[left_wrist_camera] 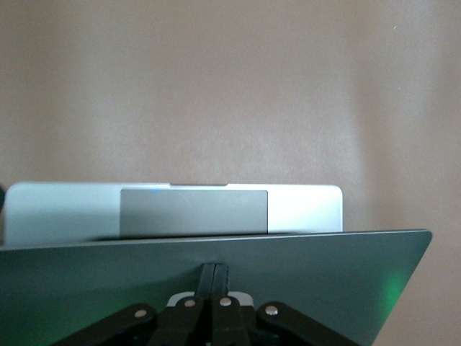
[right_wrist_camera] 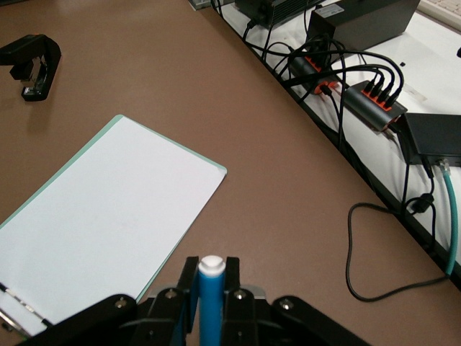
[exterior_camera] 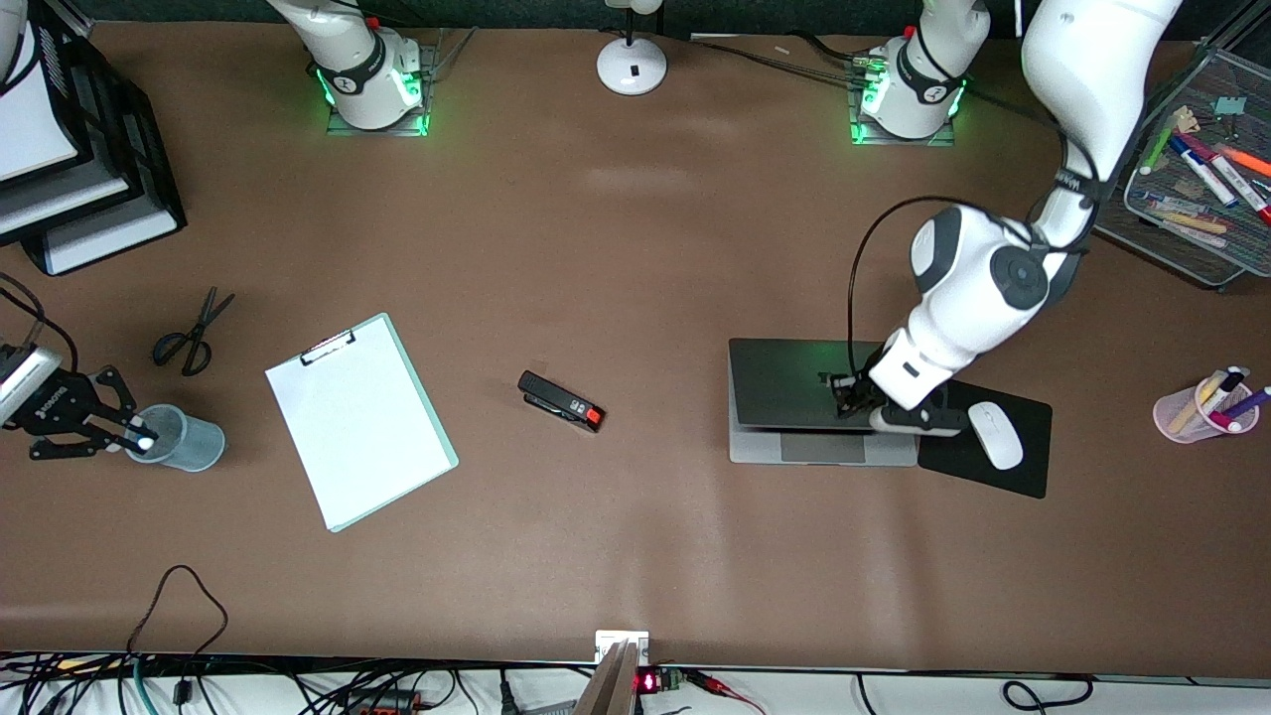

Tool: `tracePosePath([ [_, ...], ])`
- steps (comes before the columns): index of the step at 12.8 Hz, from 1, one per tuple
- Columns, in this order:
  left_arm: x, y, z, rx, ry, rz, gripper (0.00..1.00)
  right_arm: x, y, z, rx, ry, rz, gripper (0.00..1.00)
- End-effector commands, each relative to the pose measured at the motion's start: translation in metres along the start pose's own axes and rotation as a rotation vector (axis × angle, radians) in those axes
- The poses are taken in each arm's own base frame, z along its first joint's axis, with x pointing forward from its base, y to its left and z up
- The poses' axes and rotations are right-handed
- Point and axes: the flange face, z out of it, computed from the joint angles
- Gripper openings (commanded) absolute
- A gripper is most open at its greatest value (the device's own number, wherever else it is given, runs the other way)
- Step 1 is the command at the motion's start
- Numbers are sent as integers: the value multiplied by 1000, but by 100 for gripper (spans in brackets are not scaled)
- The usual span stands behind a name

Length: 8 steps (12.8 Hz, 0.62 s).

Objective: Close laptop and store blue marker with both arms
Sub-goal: 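Push the laptop lid down with the left gripper while the right gripper drops the marker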

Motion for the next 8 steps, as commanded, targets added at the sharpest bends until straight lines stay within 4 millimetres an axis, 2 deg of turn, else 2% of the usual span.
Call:
tracePosePath([
  [1,23,4,25,-6,11,38,0,-20,10,16,9,74,-25,0],
  [2,28,3,32,-12,13,34,0,-31,11,18,10,76,-17,0],
  [4,25,-4,58,-13,-3,35,0,-40,11,17,10,74,-1,3],
  [5,25,-7,68,-14,25,42,0,-42,12,14,14,78,11,43],
  [6,23,-11,79,-14,31,40,0,-42,11,14,18,83,19,99],
  [8,18,-13,94,-6,17,41,0,-46,12,7,14,74,38,100],
])
